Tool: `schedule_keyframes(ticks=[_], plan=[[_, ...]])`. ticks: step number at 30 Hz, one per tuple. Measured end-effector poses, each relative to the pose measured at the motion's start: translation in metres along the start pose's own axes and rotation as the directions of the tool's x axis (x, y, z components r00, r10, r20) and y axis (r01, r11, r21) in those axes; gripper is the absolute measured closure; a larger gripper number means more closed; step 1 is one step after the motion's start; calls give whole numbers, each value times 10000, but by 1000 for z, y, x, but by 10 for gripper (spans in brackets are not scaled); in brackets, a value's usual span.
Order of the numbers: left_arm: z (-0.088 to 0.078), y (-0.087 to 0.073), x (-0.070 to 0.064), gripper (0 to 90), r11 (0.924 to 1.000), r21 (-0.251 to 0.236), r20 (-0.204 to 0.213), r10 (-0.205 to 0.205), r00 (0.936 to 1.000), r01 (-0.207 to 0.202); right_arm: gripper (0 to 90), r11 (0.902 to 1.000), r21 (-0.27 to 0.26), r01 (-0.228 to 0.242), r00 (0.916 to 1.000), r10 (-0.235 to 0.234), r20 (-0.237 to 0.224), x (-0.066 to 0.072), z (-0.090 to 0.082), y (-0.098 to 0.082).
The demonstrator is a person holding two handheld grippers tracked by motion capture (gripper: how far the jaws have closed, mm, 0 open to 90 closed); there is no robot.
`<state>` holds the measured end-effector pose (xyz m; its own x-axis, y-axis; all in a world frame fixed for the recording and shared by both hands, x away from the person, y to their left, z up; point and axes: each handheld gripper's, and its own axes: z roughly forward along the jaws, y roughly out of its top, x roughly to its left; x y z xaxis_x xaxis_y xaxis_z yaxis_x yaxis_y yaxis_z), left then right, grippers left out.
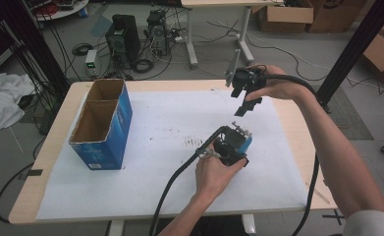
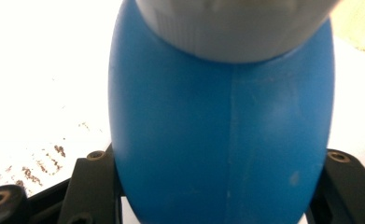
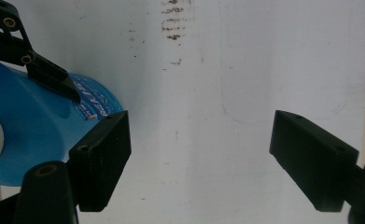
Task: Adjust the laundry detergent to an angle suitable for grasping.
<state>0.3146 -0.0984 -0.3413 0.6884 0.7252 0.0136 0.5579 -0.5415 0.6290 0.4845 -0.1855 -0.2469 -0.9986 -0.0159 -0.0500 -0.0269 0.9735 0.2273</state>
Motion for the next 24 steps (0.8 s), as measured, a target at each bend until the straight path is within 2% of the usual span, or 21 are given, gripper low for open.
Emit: schedule_keyframes(ticks=[15, 24], plan=[[0, -2, 0, 441, 9997, -201, 4, -114, 9999, 114, 207, 10000, 43, -7, 10000, 7, 12, -1, 0, 0], [0, -1, 1, 442, 9999, -146, 79, 51, 10000, -50, 207, 10000, 24, -7, 10000, 7, 19, 0, 0, 0]])
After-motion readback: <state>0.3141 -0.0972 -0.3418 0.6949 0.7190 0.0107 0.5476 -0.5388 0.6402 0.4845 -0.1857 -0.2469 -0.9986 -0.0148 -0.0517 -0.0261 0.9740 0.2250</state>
